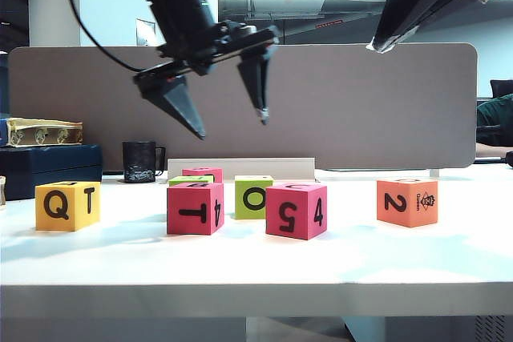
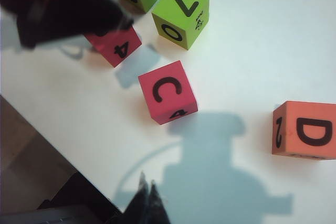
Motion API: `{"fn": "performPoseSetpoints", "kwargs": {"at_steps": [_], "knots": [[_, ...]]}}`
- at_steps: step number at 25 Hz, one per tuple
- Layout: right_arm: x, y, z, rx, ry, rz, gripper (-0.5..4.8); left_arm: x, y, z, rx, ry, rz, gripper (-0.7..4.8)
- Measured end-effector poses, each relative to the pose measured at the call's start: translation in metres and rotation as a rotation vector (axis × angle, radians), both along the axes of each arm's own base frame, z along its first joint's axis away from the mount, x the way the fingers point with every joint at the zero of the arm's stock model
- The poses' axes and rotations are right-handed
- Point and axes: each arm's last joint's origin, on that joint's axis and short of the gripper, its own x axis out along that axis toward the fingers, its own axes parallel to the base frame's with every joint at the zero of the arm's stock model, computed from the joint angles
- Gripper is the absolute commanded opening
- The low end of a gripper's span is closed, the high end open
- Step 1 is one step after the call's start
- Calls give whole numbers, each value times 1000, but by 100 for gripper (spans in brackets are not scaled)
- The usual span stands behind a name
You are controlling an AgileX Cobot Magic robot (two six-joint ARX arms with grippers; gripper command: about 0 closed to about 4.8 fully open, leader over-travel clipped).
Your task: Select the appropriate blocks from the scattered letter blocks on the table and arrange them in a row to spell out "ABCD".
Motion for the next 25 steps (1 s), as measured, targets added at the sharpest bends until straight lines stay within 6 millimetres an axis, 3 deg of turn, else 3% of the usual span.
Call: {"fn": "performPoseSetpoints", "kwargs": {"at_steps": [9, 16, 25], "knots": [[0, -2, 0, -44, -13, -40, -1, -11, -29, -2, 16, -82, -78, 475], [-9, -7, 13, -64, -6, -53, -1, -14, -51, -30, 62, -30, -124, 475], [-25, -15, 36, -79, 21, -53, -1, -15, -66, -49, 84, -17, -170, 475]]}}
